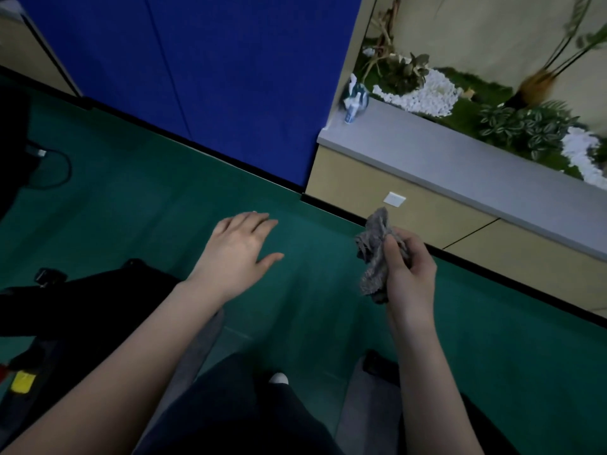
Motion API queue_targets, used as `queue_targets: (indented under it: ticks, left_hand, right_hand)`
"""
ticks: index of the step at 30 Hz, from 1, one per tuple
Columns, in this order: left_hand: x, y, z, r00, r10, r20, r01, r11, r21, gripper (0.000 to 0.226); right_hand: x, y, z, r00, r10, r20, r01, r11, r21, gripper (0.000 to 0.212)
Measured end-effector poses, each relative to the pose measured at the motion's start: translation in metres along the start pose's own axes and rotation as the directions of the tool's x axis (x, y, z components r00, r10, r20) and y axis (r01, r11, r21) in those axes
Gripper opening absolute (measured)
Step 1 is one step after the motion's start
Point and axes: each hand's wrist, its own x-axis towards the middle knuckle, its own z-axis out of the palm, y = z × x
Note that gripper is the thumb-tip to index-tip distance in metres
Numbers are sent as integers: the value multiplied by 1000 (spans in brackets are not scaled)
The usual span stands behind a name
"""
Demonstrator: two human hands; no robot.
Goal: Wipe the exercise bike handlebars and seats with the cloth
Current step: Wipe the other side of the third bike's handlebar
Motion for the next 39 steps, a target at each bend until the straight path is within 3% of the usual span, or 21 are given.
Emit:
queue_targets:
  ticks: [8,24,28,33,39]
  left_hand:
    - [54,-6,1,999,-49,2,49,999,-2,61]
    - [190,-125,-10,942,-335,-23,331,938,-107,64]
    - [201,-149,-14,899,-435,-47,427,897,-116,64]
    - [216,-170,-14,814,-577,-64,565,813,-144,63]
    - [255,-188,-6,673,-737,-66,726,675,-131,62]
  right_hand:
    - [71,-3,24,995,-53,81,58,997,-60,19]
    - [228,-43,185,914,-137,383,222,957,-187,19]
    - [258,-48,225,864,-134,485,258,945,-199,14]
    - [293,-48,276,751,-167,639,362,913,-187,10]
    - [353,-44,327,607,-53,793,339,920,-198,15]
